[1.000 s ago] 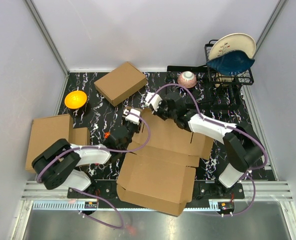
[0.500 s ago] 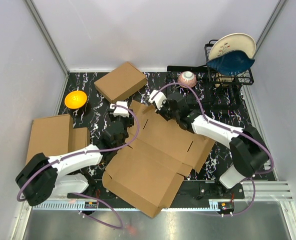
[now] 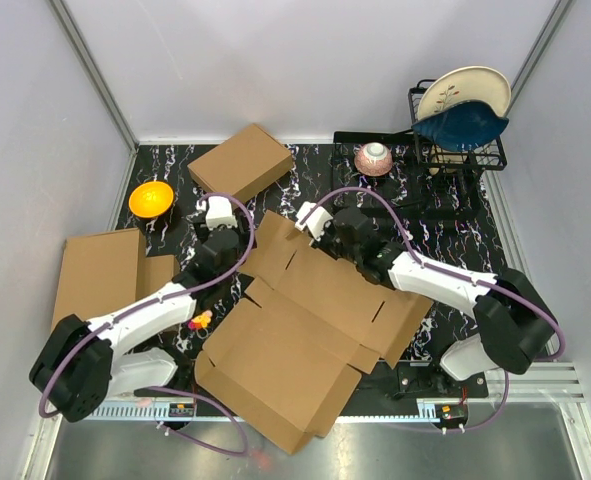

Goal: Fold the paper box
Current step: Fold the paper box at the center of the board.

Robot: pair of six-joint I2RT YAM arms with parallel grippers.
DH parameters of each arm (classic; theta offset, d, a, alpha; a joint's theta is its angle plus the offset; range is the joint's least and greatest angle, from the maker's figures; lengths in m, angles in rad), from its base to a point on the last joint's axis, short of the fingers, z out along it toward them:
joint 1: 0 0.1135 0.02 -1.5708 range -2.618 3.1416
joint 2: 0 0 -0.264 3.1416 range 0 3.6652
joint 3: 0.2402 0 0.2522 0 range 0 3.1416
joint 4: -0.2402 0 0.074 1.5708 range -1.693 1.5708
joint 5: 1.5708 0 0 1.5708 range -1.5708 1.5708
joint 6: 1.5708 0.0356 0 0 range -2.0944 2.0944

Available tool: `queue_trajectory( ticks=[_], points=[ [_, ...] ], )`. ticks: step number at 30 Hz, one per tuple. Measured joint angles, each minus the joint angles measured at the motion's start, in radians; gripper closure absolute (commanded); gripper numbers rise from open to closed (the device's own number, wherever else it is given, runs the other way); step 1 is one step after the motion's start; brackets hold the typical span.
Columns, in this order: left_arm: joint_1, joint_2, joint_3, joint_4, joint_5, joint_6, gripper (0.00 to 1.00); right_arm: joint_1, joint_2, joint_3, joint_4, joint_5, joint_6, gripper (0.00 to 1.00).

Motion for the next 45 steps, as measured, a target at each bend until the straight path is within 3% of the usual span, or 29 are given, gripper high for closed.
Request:
queue_trajectory(
  ticks=[5, 8, 12, 24, 28, 37, 45],
  points=[
    [0.003, -0.066, 0.027, -0.179, 0.037, -0.094, 0.42, 0.018, 0.000, -0.011, 0.010, 0.019, -0.022, 0.94],
    [-0.006, -0.174, 0.023, -0.311, 0.076, -0.192, 0.42, 0.021, 0.000, -0.012, 0.011, 0.021, -0.027, 0.94],
    [-0.049, -0.260, -0.028, -0.399, 0.149, -0.315, 0.34, 0.021, 0.000, -0.013, 0.011, 0.021, -0.029, 0.94],
    [-0.061, -0.040, -0.093, -0.468, 0.344, -0.413, 0.38, 0.036, 0.000, -0.013, 0.010, 0.029, -0.031, 0.94],
    [-0.061, -0.030, -0.098, -0.454, 0.362, -0.417, 0.46, 0.039, 0.000, -0.013, 0.010, 0.037, -0.031, 0.94],
    [-0.081, -0.013, -0.113, -0.431, 0.389, -0.423, 0.76, 0.042, 0.000, -0.013, 0.010, 0.043, -0.033, 0.94],
    [-0.122, -0.120, -0.166, -0.355, 0.404, -0.395, 0.91, 0.042, 0.000, -0.014, 0.010, 0.065, -0.041, 0.95]
  ],
)
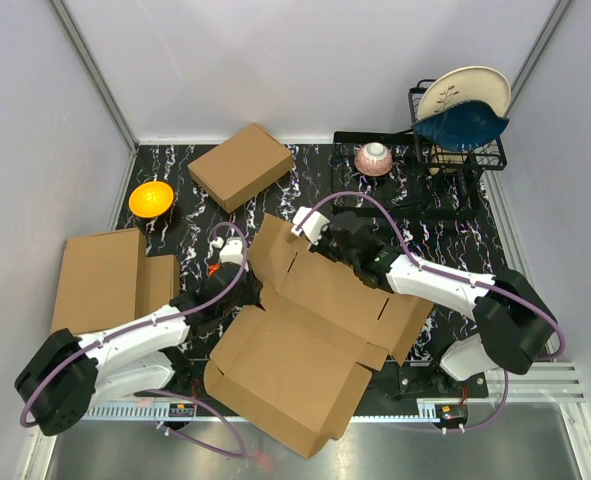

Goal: Fold the paper box
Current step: Fold the paper box at the center of the board.

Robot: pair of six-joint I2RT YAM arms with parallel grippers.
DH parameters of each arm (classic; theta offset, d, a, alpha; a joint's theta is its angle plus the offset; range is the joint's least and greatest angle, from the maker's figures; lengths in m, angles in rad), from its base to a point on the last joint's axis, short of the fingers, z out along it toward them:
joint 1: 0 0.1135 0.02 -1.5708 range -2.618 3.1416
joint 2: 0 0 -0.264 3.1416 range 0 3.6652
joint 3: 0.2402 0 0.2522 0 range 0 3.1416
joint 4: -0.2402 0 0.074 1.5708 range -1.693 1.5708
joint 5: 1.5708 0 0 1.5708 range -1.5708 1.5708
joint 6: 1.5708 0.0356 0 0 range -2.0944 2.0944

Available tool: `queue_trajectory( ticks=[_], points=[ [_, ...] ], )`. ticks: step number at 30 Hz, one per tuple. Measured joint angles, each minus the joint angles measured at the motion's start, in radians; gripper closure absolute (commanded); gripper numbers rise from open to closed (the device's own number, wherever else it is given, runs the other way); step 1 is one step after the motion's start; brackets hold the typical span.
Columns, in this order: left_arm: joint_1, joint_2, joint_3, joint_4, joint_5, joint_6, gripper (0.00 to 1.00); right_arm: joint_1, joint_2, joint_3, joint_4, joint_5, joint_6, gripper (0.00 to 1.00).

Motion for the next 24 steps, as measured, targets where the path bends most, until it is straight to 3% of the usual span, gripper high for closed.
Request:
queue_trajectory(
  ticks=[5, 11, 14, 15, 17, 18, 19, 22, 24],
  points=[
    [-0.046, -0.051, -0.010, 0.060, 0.012, 0.029, 0.96, 0.003, 0.000, 0.000, 0.000, 0.002, 0.000, 0.95],
    [-0.138, -0.042, -0.010, 0.131, 0.002, 0.091, 0.96, 0.009, 0.000, -0.001, 0.000, 0.007, 0.000, 0.96],
    [-0.206, 0.021, -0.002, 0.141, -0.022, 0.117, 0.86, 0.011, 0.000, -0.002, 0.000, 0.009, 0.000, 0.96],
    [-0.225, 0.041, 0.000, 0.139, -0.038, 0.114, 0.73, 0.011, 0.000, -0.002, 0.000, 0.008, 0.000, 0.96],
    [-0.245, 0.051, 0.000, 0.121, -0.070, 0.103, 0.58, 0.012, 0.000, -0.004, 0.000, 0.008, 0.000, 0.96],
    [-0.248, 0.043, 0.000, 0.109, -0.090, 0.091, 0.37, 0.013, 0.000, -0.005, 0.000, 0.008, 0.000, 0.96],
    [-0.248, 0.026, -0.002, 0.098, -0.111, 0.082, 0.30, 0.013, 0.000, -0.006, 0.000, 0.008, 0.000, 0.95],
    [-0.247, -0.059, -0.002, 0.061, -0.175, 0.054, 0.19, 0.013, 0.000, -0.007, 0.000, 0.008, 0.000, 0.96],
    [-0.238, -0.112, 0.001, 0.025, -0.206, 0.042, 0.19, 0.014, 0.000, -0.007, 0.000, 0.008, 0.000, 0.96]
  ],
)
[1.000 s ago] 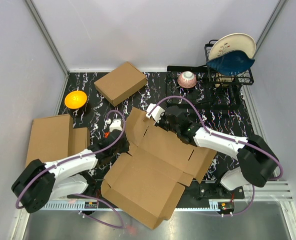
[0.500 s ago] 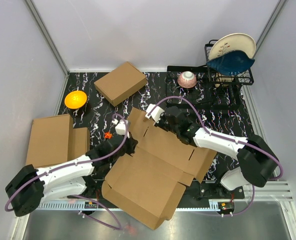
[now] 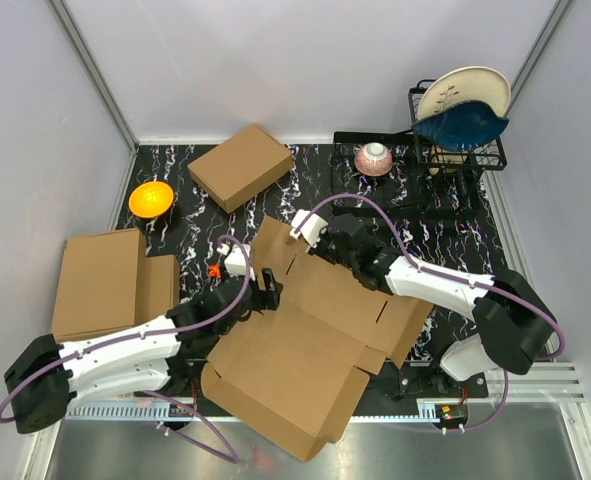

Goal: Fold the paper box
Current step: Fold the paper box at the center of the board.

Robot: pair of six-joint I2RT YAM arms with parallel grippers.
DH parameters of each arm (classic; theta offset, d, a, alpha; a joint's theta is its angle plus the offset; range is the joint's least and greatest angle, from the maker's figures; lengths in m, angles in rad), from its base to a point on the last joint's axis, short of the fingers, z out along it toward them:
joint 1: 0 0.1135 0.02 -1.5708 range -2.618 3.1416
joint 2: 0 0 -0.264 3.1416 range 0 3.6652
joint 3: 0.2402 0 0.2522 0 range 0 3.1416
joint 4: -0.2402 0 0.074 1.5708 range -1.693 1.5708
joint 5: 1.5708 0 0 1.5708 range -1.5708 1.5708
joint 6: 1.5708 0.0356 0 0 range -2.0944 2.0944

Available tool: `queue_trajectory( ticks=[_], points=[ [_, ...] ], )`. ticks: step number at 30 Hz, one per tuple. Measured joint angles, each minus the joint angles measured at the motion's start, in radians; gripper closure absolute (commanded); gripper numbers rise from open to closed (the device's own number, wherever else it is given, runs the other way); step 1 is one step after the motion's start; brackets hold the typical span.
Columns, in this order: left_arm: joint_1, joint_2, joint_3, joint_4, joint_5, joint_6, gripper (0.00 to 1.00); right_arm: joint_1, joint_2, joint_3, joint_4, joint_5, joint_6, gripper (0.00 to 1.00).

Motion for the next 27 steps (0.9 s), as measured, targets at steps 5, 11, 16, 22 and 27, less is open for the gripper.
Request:
queue_trajectory(
  ticks=[5, 11, 16, 22, 27],
  points=[
    [0.110, -0.049, 0.003, -0.077, 0.022, -0.033, 0.31, 0.004, 0.000, 0.000, 0.000, 0.000, 0.000, 0.96],
    [0.180, 0.008, -0.018, -0.108, 0.116, -0.058, 0.49, 0.008, 0.001, 0.000, 0.000, 0.000, 0.000, 0.96],
    [0.182, 0.089, -0.031, -0.099, 0.193, -0.061, 0.49, 0.011, 0.001, 0.000, 0.000, 0.000, 0.000, 0.96],
    [0.182, 0.112, -0.035, -0.082, 0.237, -0.058, 0.79, 0.012, 0.002, -0.001, 0.000, 0.000, 0.000, 0.96],
    [0.180, 0.097, -0.035, -0.067, 0.265, -0.056, 0.90, 0.012, 0.005, -0.002, 0.002, 0.000, 0.000, 0.96]
  ],
)
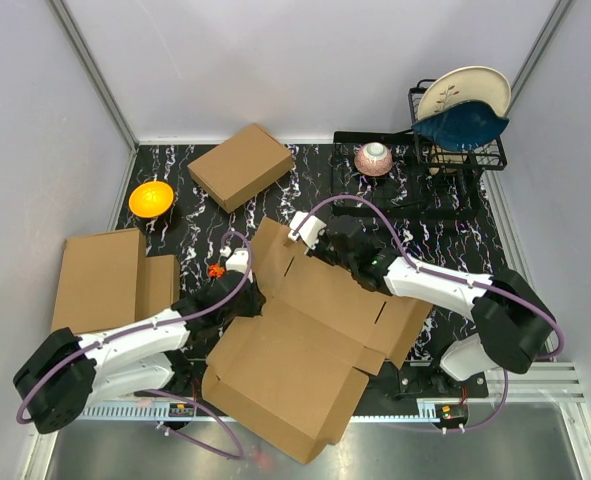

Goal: Fold the paper box
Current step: Fold the paper box at the center of the board.

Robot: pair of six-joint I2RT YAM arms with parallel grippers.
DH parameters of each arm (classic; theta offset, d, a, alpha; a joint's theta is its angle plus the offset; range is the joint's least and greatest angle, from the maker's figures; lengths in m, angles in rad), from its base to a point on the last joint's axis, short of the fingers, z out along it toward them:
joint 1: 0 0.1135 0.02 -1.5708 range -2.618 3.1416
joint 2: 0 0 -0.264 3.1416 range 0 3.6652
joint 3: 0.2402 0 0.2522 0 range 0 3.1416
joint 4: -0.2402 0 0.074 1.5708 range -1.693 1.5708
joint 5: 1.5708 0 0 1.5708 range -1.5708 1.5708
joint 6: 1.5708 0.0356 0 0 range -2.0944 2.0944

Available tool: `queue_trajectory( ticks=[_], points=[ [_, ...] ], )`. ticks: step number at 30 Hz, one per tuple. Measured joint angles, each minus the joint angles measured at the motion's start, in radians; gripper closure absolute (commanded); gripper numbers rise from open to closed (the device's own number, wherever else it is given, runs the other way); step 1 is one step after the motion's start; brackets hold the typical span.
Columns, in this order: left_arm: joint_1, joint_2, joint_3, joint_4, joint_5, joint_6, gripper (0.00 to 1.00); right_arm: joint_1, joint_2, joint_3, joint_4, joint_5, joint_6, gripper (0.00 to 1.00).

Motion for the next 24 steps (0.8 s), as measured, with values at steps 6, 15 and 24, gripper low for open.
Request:
queue_trajectory(
  ticks=[6, 15, 24],
  points=[
    [-0.044, -0.018, 0.009, -0.020, -0.031, 0.036, 0.95, 0.001, 0.002, 0.000, 0.006, 0.000, 0.000, 0.96],
    [-0.326, 0.241, 0.198, -0.120, -0.320, 0.134, 0.98, 0.005, 0.002, 0.000, 0.005, 0.023, -0.005, 0.96],
    [-0.575, 0.573, 0.375, -0.249, -0.684, 0.146, 0.99, 0.005, 0.002, -0.001, 0.005, 0.042, -0.011, 0.96]
  ],
)
